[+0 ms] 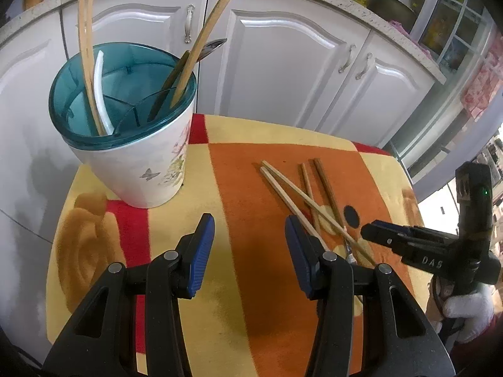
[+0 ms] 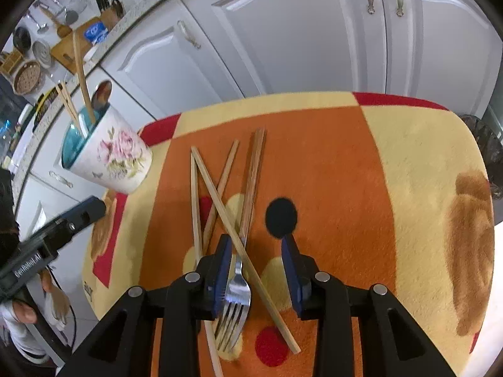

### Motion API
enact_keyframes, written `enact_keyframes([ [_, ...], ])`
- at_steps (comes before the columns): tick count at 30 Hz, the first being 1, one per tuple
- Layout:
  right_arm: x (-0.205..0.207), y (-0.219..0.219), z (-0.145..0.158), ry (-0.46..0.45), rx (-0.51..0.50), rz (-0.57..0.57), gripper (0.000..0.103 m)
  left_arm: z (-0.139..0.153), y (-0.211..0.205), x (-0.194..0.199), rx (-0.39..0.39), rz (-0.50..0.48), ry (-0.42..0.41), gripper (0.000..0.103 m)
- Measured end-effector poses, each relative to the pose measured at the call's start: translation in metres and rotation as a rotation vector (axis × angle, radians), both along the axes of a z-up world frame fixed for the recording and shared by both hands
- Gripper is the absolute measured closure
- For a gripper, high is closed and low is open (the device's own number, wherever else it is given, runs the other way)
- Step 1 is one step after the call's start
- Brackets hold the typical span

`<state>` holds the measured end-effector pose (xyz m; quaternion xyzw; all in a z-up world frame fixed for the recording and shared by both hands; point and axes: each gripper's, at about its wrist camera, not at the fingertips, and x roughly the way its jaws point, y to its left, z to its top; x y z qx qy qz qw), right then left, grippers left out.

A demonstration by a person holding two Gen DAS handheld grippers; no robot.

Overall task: Organize utensils
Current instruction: 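Grasp a wooden chopstick with the left gripper while the right gripper grasps the metal fork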

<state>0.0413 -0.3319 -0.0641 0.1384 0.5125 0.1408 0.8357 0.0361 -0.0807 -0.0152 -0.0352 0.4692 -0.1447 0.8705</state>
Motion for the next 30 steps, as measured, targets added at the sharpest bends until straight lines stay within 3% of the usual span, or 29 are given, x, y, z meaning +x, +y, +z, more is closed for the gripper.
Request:
enact_keyframes([
  [13,0.029,0.001,0.006,-0.015,0.004,0.002,0.067,-0.022,-0.017,0.025,-0.059,-0.021,0.074,0.057],
  [22,0.053,0.026,0.012,-0.048,-0.059,0.094,0.067,-0.041,-0.041,0.051,-0.081,-0.046,0.124,0.059],
  [25,0.055,0.017,0.008,-0.036,-0.046,0.077,0.067,-0.051,-0.051,0.062,-0.037,-0.050,0.145,0.070],
  [27,0.056,0.009,0.003,-0.023,-0.038,0.066,0.067,-0.059,-0.057,0.067,-0.007,-0.058,0.166,0.082],
  [30,0.059,0.002,0.000,-0.015,-0.025,0.059,0.068,-0.063,-0.062,0.072,-0.020,-0.079,0.175,0.088],
])
